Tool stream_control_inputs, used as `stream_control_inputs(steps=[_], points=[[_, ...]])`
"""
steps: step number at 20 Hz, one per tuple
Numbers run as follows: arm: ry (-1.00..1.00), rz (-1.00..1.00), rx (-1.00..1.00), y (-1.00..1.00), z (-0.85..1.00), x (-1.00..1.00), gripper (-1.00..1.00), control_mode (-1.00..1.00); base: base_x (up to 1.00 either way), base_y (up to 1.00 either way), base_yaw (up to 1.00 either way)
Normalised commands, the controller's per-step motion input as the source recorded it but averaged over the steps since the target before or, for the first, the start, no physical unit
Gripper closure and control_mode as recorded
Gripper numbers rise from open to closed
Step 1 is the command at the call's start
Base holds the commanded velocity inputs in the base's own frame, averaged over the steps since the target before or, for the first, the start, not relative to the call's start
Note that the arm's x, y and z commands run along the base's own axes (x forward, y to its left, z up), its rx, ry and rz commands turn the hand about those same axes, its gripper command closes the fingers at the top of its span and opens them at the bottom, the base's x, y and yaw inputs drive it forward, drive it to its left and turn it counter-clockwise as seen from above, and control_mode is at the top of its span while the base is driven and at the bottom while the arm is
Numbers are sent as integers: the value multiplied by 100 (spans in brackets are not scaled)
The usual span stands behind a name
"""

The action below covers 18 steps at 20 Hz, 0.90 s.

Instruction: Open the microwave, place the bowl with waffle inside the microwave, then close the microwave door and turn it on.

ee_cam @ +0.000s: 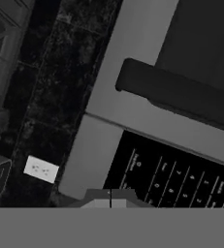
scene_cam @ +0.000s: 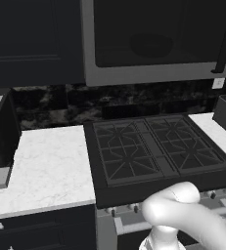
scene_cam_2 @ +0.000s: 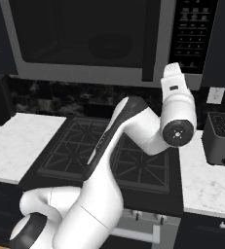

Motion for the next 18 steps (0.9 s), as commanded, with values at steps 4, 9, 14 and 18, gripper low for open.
stream_control_inputs(steps=[4, 9, 14, 18], points=[[-2, 3, 28, -48, 10, -14, 100, -100, 0, 0, 0], [-5, 0, 23, -12, 4, 2, 100, -100, 0, 0, 0], [-1, 0, 11, 4, 4, 10, 100, -100, 0, 0, 0], [0, 0, 3, 15, 3, 21, 100, -100, 0, 0, 0]])
